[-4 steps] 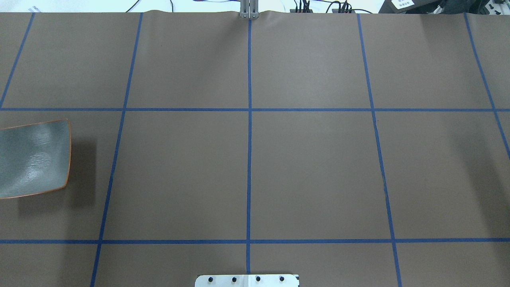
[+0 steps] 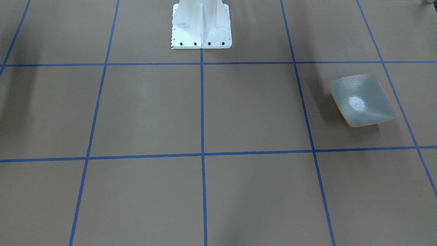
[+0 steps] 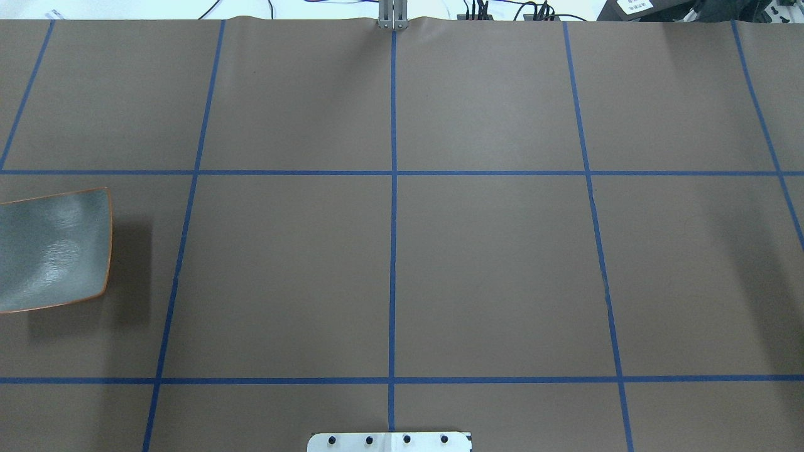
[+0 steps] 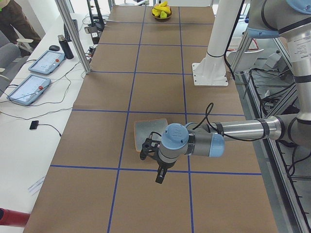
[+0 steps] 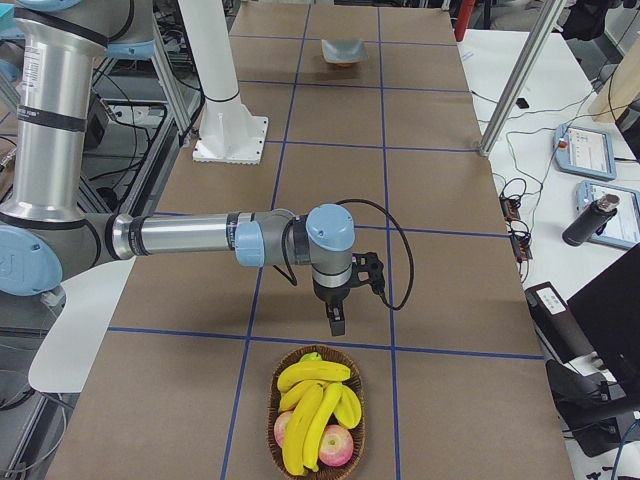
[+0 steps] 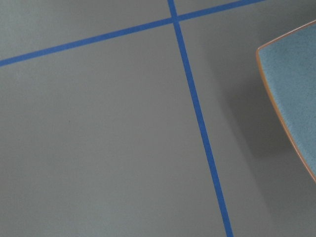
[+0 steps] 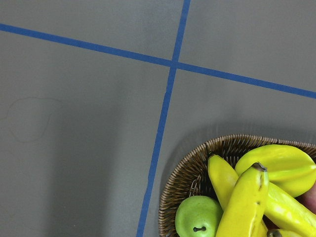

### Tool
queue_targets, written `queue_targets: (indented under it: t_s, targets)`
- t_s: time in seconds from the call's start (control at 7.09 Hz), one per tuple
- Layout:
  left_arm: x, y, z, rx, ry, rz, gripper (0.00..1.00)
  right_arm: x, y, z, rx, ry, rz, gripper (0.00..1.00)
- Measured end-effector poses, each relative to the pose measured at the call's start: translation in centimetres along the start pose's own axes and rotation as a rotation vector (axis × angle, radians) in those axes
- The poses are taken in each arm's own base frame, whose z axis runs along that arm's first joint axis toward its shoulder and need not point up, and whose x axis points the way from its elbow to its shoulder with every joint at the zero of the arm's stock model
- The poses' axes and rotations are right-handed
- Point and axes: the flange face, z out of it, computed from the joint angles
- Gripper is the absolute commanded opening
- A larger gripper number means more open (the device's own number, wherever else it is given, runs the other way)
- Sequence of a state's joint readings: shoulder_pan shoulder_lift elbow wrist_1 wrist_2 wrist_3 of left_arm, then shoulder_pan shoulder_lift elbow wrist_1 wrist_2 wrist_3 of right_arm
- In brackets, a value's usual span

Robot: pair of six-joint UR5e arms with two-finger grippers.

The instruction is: Transfer all bananas from basket to plate

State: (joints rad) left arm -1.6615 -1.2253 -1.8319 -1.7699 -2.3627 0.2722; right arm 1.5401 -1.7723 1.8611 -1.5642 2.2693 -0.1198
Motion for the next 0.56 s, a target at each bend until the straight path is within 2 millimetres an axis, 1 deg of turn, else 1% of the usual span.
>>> queue_targets:
  t_s: [0.42, 0.56]
  targets:
    - [0.9, -3.3, -1.8, 0.078, -0.022, 0.075, 1.0, -0.2, -0.5, -0.4, 0.015, 0.01, -0.004, 1.0]
    - [1.1, -3.8, -2.1, 0.092, -0.025, 0.089, 1.0, 0.1, 0.0, -0.1, 0.007, 0.01, 0.004, 1.0]
